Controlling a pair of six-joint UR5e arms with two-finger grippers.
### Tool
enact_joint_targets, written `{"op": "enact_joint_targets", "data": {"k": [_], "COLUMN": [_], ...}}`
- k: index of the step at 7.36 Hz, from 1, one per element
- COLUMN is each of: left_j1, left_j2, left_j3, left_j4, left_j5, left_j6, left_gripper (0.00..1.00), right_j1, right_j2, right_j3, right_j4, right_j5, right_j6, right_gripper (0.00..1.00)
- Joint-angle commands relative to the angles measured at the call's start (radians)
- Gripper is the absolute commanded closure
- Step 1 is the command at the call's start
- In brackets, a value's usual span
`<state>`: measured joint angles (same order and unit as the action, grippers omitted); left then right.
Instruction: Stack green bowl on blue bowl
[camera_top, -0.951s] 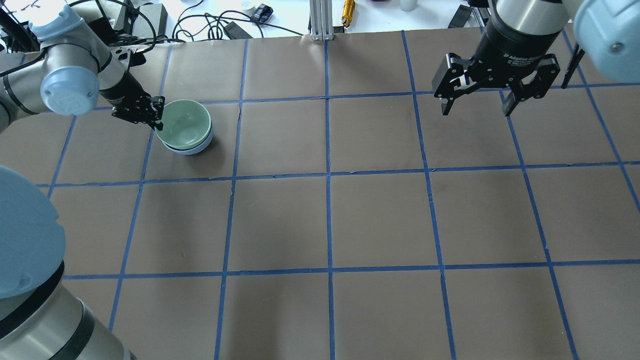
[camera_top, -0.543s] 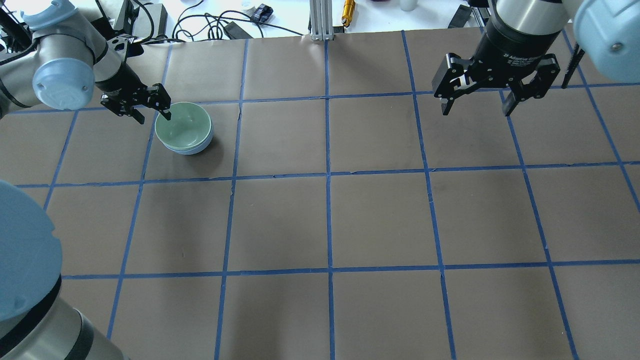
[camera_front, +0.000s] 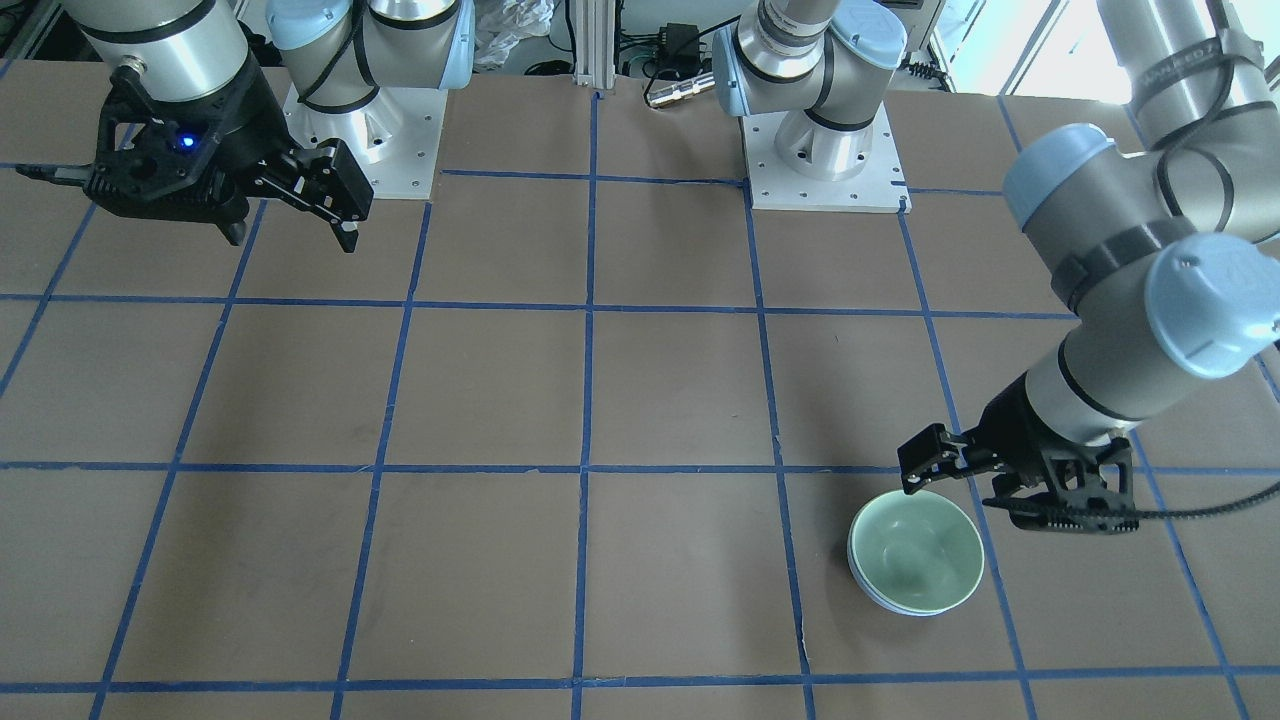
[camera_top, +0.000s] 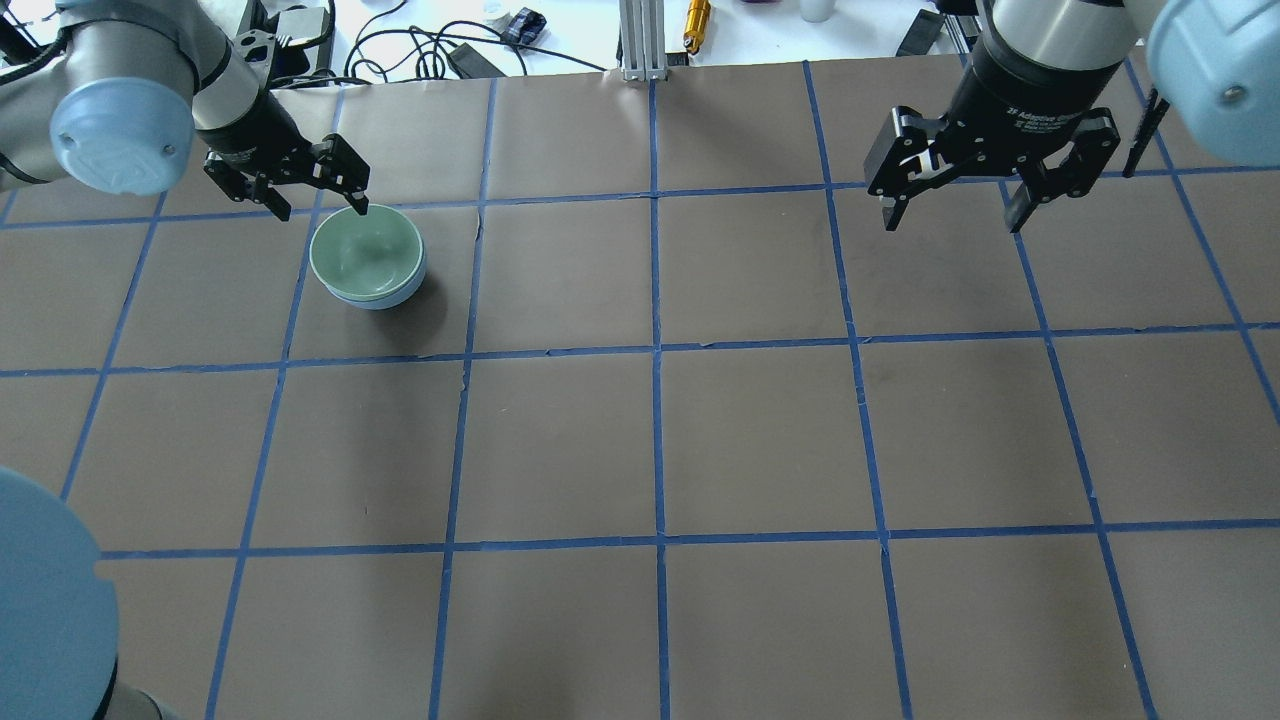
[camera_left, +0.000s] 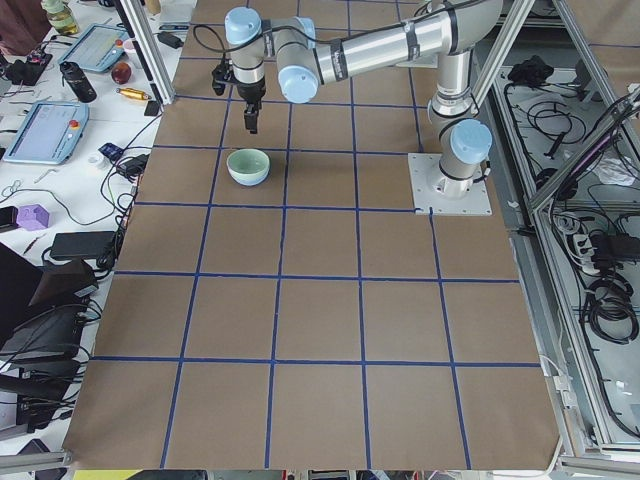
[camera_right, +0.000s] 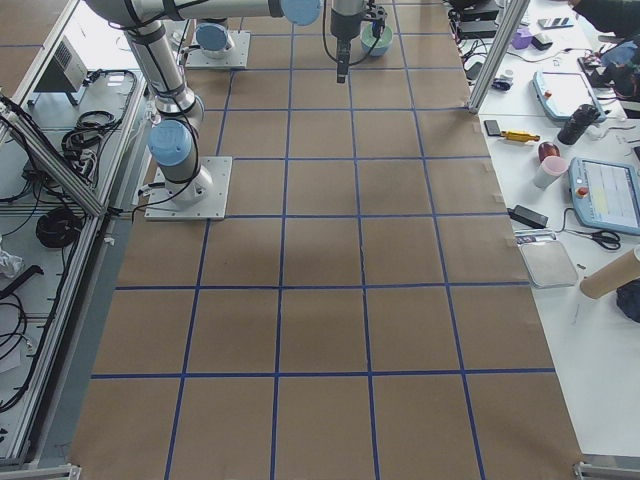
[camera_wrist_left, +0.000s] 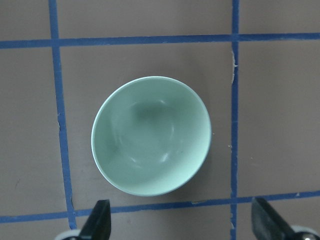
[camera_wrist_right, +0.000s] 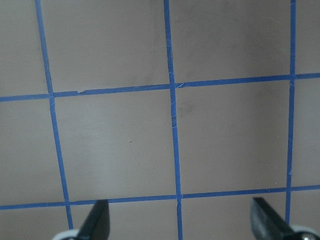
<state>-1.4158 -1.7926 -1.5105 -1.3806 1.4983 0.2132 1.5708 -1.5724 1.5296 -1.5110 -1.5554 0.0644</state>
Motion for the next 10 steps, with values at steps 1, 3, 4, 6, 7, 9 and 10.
{"op": "enact_joint_targets", "data": {"k": [1, 3, 4, 6, 7, 9, 10], "left_j1": [-0.055, -0.136, -0.149, -0.149, -0.149, -0.146, -0.147], "left_j2": [0.122, 0.182, 0.202, 0.217, 0.228, 0.228, 0.231], "left_j3": [-0.005, 0.000, 0.000, -0.007, -0.010, -0.013, -0.014], "left_j4": [-0.103, -0.144, -0.146, -0.149, -0.170, -0.172, -0.175], "left_j5": [0.037, 0.036, 0.036, 0.037, 0.039, 0.040, 0.040], "left_j6": [-0.085, -0.220, -0.227, -0.225, -0.227, -0.225, -0.225], "left_gripper": [0.00, 0.00, 0.00, 0.00, 0.00, 0.00, 0.00], "right_j1": [0.000, 0.000, 0.000, 0.000, 0.000, 0.000, 0.000], "right_j2": [0.000, 0.000, 0.000, 0.000, 0.000, 0.000, 0.000], "right_j3": [0.000, 0.001, 0.000, 0.000, 0.000, 0.000, 0.000], "right_j4": [0.000, 0.000, 0.000, 0.000, -0.001, 0.000, -0.001], "right_j5": [0.000, 0.000, 0.000, 0.000, 0.000, 0.000, 0.000], "right_j6": [0.000, 0.000, 0.000, 0.000, 0.000, 0.000, 0.000], "right_gripper": [0.00, 0.00, 0.00, 0.00, 0.00, 0.00, 0.00]}}
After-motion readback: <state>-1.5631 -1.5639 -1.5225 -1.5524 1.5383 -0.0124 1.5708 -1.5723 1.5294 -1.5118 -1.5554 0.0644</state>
